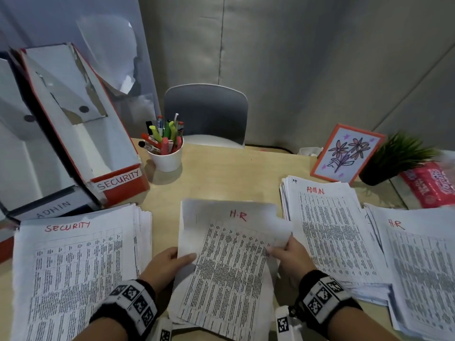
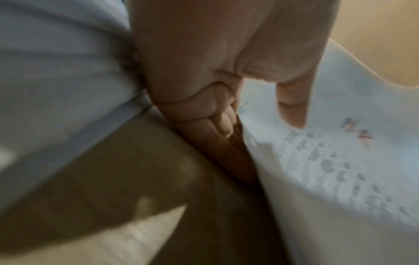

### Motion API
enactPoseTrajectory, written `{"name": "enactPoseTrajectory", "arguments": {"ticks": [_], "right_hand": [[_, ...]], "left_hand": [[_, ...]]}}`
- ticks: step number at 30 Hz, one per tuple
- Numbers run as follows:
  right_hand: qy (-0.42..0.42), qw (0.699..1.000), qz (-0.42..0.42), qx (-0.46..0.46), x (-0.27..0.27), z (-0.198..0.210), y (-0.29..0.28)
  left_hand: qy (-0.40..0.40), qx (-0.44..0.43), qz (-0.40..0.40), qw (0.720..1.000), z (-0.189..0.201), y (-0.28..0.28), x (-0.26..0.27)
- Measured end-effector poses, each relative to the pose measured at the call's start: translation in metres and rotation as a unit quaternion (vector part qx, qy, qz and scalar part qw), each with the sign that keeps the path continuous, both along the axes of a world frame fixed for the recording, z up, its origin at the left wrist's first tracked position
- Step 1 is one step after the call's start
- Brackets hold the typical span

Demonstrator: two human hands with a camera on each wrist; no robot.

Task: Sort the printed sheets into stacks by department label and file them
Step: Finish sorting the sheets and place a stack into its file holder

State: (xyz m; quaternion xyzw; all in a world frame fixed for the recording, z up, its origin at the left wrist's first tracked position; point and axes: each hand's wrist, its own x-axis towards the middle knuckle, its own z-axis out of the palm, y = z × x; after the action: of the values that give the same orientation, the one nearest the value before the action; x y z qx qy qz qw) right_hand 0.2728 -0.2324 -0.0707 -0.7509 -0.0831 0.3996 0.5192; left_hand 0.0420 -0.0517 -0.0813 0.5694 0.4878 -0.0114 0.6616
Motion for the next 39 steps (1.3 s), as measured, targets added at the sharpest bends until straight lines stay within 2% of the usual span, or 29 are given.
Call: {"name": "enactPoseTrajectory", "arguments": {"ticks": [2, 6, 8, 10, 14, 17, 21, 26, 29, 33, 39], "right_hand": [[0.0, 0.998, 0.041, -0.046, -0.001, -0.002, 0.007], [0.021, 0.991, 0.109, -0.081, -0.006, 0.004, 0.019], [0.02, 0.991, 0.106, -0.077, -0.005, 0.007, 0.02], [0.016, 0.993, 0.084, -0.087, -0.002, 0.008, 0.018], [0.077, 0.993, 0.051, -0.067, 0.008, 0.012, 0.013], [0.013, 0.997, 0.06, -0.041, 0.008, 0.031, 0.015], [-0.112, 0.991, 0.016, 0.066, -0.002, 0.071, 0.022], [-0.167, 0.978, 0.015, 0.121, -0.015, 0.094, 0.021], [-0.18, 0.977, 0.074, 0.085, -0.02, 0.08, 0.018], [-0.189, 0.972, 0.14, -0.009, -0.025, 0.049, 0.008], [-0.199, 0.973, 0.108, -0.039, -0.025, 0.039, 0.009]], "left_hand": [[0.024, 0.074, -0.052, 0.996, -0.003, 0.001, 0.002], [0.031, 0.082, -0.035, 0.996, -0.016, -0.001, 0.006], [0.016, 0.08, -0.046, 0.996, -0.017, -0.001, 0.008], [-0.024, 0.044, -0.012, 0.999, -0.012, 0.0, 0.01], [-0.087, 0.0, 0.019, 0.996, 0.002, 0.007, 0.01], [-0.115, 0.028, 0.01, 0.993, 0.025, 0.008, 0.015], [-0.138, 0.156, 0.005, 0.978, 0.062, 0.009, 0.026], [-0.175, 0.214, 0.027, 0.961, 0.083, 0.007, 0.031], [-0.158, 0.229, 0.019, 0.96, 0.077, 0.0, 0.03], [-0.12, 0.254, 0.0, 0.96, 0.055, -0.01, 0.022], [-0.118, 0.305, -0.02, 0.945, 0.041, -0.006, 0.02]]}}
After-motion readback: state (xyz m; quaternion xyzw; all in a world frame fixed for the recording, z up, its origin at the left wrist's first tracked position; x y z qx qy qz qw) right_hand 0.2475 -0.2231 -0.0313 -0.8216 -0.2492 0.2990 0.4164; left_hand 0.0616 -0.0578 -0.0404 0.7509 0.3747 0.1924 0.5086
